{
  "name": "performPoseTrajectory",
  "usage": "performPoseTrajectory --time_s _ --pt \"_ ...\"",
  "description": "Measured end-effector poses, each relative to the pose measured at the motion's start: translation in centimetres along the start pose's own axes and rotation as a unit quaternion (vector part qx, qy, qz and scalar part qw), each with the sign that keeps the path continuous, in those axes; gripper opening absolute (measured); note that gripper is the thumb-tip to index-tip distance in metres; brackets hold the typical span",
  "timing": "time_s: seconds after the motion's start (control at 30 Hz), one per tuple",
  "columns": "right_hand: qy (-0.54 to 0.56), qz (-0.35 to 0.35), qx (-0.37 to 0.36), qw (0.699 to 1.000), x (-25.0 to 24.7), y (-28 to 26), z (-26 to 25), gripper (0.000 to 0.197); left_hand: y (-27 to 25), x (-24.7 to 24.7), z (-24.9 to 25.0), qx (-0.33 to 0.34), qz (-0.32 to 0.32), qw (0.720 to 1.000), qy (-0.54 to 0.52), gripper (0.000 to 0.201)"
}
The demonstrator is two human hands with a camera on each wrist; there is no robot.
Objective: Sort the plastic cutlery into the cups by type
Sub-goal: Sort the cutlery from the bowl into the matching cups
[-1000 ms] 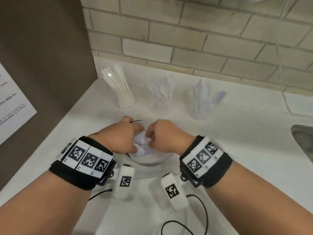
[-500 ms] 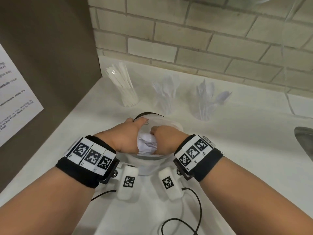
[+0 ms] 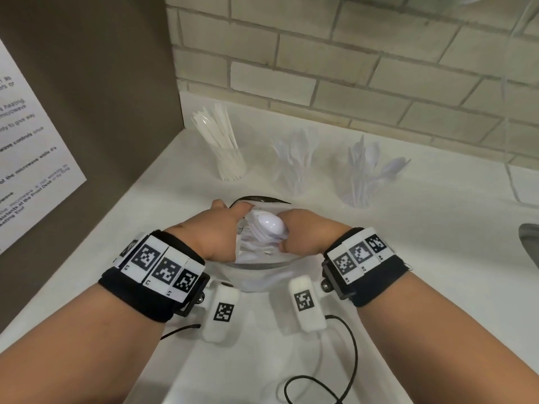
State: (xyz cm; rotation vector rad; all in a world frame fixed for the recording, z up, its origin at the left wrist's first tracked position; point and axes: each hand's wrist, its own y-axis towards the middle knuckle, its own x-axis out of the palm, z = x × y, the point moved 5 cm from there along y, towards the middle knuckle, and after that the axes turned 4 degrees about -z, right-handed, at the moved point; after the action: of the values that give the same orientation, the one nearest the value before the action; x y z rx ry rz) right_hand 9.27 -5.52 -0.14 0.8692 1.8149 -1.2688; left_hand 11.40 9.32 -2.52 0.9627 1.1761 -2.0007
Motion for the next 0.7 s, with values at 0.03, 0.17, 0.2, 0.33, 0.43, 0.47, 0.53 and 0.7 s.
performPoseTrajectory --time_s 0.03,0.17,0.2,0.33,0.43,0.47,0.53,0.7 --pt "-0.011 -0.004 -0.005 1.000 0.5 0.1 -0.2 0.034 0.0 0.1 0.3 0.010 0.001 1.000 0.001 0.095" --pt "-0.022 0.037 0.012 0.999 1.5 1.1 -0.3 0.039 0.1 0.3 0.7 0.017 0.006 1.000 0.010 0.094" --pt "-0.020 0.051 0.027 0.998 1.5 1.3 -0.2 0.036 0.0 0.4 0.7 0.018 0.001 1.000 0.010 0.095" --pt "0.002 0.081 0.050 0.995 1.2 1.8 0.3 0.027 -0.2 0.6 0.5 0.004 -0.019 1.000 0.014 0.100" --pt "0.004 0.054 0.030 0.998 0.8 1.8 0.3 0.026 -0.4 0.1 0.2 -0.023 -0.012 1.000 0.016 0.102" --pt "-0.011 0.040 0.018 0.999 0.8 1.9 0.2 0.026 -0.4 0.0 0.3 -0.021 -0.008 1.000 0.014 0.101" --pt "-0.044 0.016 0.005 0.999 1.0 1.9 0.0 0.022 -0.4 -0.1 0.6 -0.011 -0.002 1.000 0.007 0.100" --pt "-0.042 -0.002 0.003 0.999 1.3 2.3 -0.2 0.019 -0.7 -0.3 1.4 0.001 0.016 1.000 0.004 0.101"
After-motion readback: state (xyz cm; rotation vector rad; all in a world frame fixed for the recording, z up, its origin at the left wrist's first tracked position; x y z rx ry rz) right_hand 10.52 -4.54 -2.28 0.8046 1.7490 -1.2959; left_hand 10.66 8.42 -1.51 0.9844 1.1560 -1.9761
